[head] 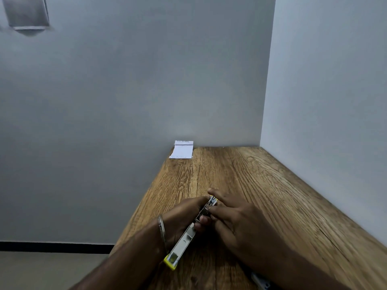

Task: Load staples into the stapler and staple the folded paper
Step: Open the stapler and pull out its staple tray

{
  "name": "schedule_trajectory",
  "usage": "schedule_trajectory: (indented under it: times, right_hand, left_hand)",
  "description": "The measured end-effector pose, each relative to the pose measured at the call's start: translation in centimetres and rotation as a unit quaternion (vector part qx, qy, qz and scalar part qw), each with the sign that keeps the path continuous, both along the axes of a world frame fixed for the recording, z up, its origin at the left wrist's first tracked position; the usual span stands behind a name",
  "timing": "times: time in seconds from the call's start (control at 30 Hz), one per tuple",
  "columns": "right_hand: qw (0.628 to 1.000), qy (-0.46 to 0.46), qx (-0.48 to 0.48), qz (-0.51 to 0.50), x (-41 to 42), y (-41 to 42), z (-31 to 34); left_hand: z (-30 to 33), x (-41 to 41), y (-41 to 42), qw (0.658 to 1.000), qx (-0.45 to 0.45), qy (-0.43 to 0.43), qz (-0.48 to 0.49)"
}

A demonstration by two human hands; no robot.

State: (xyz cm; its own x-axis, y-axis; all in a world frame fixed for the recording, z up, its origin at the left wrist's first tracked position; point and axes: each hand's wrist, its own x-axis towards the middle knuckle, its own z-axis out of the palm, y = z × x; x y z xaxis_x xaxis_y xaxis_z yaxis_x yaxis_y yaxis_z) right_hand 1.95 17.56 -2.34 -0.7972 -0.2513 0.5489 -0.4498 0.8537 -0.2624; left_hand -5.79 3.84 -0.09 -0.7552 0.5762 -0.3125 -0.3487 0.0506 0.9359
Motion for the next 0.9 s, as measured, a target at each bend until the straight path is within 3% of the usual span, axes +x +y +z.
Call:
schedule_trajectory:
  times: [0.17,0.27,0.33,0.4,0.5,0.57,0.63,0.67,0.7,0.77,0.83,0.9]
  right_hand:
    - [1.0,-0.004,-0.03,0.004,0.1,-0.2,0.2]
    - [0.988,0.003,-0.152,-0.025,-0.2,-0.1,0.5]
    - [0.955,-0.046,-0.287,-0.062,-0.5,0.1,0.9]
    - [0.865,-0.15,-0.476,-0.059,-0.9,0.2,1.4]
    - [0.677,-0.24,-0.695,-0.025,-1.3,-0.4,2.1]
    - [0.608,-0.26,-0.75,-0.022,-1.4,-1.3,2.4]
    - [0.56,-0.274,-0.782,-0.013,-1.5,-1.9,2.5]
    - [0.537,-0.277,-0.797,0.001,-1.6,-2.1,2.6]
    - [0.513,-0.274,-0.813,0.018,-1.6,-2.1,2.6]
    - [0.467,-0.252,-0.847,0.04,-1.8,-1.9,2.4]
    - [0.429,-0.216,-0.875,0.062,-1.8,-1.7,2.1]
    - [0.416,-0.184,-0.887,0.08,-1.9,-1.8,1.9]
  left_hand:
    - [0.0,-0.3,-0.1,1.0,-0.002,0.002,-0.008]
    - [0.3,-0.5,-0.2,0.998,0.013,-0.023,-0.048]
    - [0.1,-0.7,-0.1,0.994,0.052,-0.064,-0.075]
    - [-0.4,-1.0,0.1,0.99,0.085,-0.093,-0.066]
    - [-0.7,-1.1,0.7,0.996,0.062,-0.065,-0.03]
    - [0.0,-0.6,1.3,1.0,0.013,0.003,0.005]
    - [1.4,-0.1,2.2,0.988,-0.068,0.133,0.049]
    - [2.1,0.2,2.7,0.963,-0.126,0.231,0.065]
    - [2.9,0.5,3.2,0.916,-0.197,0.343,0.07]
    - [4.1,1.1,4.5,0.775,-0.321,0.544,0.035]
    - [4.8,1.7,5.6,0.671,-0.375,0.64,-0.008]
    - [5.0,1.8,6.3,0.627,-0.397,0.669,-0.026]
